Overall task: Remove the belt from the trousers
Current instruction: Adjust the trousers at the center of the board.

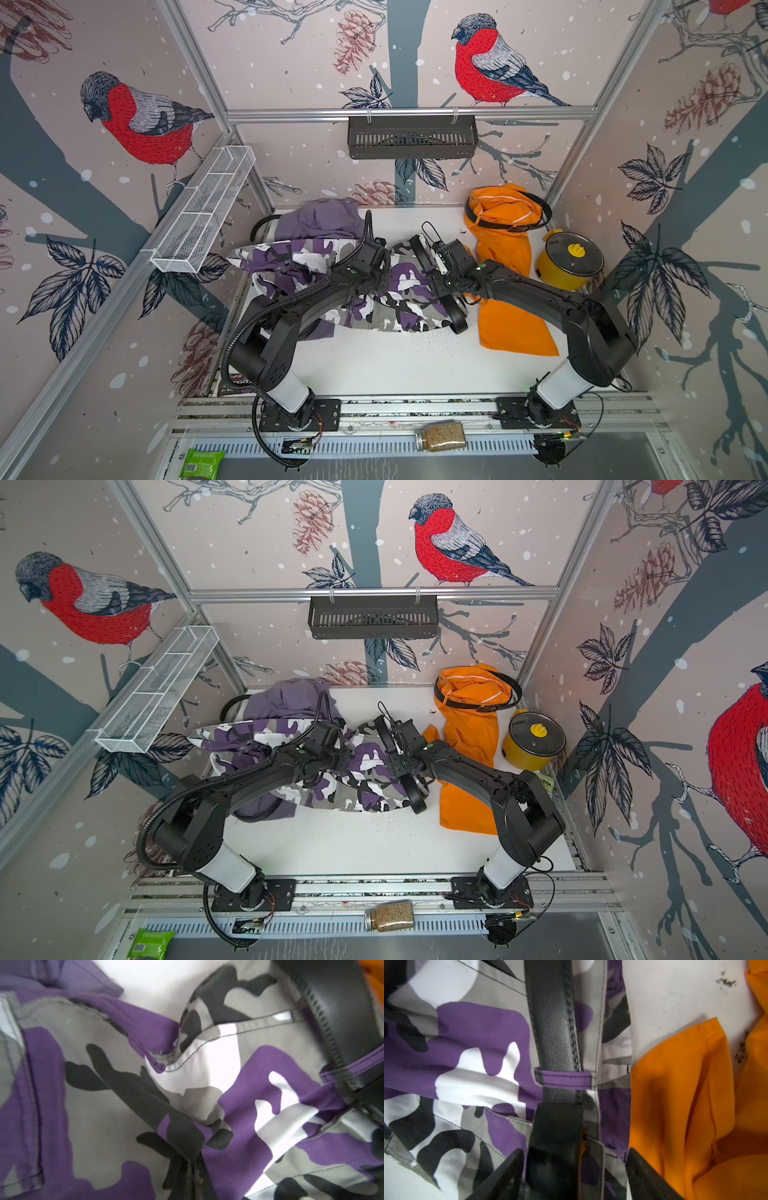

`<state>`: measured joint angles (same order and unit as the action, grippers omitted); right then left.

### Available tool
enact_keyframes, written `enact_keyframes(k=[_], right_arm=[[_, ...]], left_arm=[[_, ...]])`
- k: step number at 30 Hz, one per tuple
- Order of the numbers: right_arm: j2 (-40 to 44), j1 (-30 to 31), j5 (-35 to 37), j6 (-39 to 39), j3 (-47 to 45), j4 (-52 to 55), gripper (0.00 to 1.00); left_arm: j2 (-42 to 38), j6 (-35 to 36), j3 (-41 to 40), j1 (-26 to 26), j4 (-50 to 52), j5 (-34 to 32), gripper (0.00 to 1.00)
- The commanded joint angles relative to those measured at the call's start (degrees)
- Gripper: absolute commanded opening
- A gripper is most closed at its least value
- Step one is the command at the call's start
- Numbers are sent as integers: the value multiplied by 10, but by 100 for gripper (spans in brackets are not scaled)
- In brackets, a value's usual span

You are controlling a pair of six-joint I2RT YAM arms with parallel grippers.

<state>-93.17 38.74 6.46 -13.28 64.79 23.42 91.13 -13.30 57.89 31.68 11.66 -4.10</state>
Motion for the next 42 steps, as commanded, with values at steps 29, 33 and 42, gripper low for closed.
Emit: enact_keyframes(k=[29, 33, 42], right_arm=[[-71, -1, 146, 160, 110, -15, 11], [-42, -58, 119, 214, 180, -45, 10], [-31, -78, 19, 344, 397, -82, 10]], left_arm=[[-87, -30, 1, 0, -26, -21, 0], [-90, -49, 48, 0, -27, 11, 0], [-107, -184, 235, 64, -64, 79, 0]])
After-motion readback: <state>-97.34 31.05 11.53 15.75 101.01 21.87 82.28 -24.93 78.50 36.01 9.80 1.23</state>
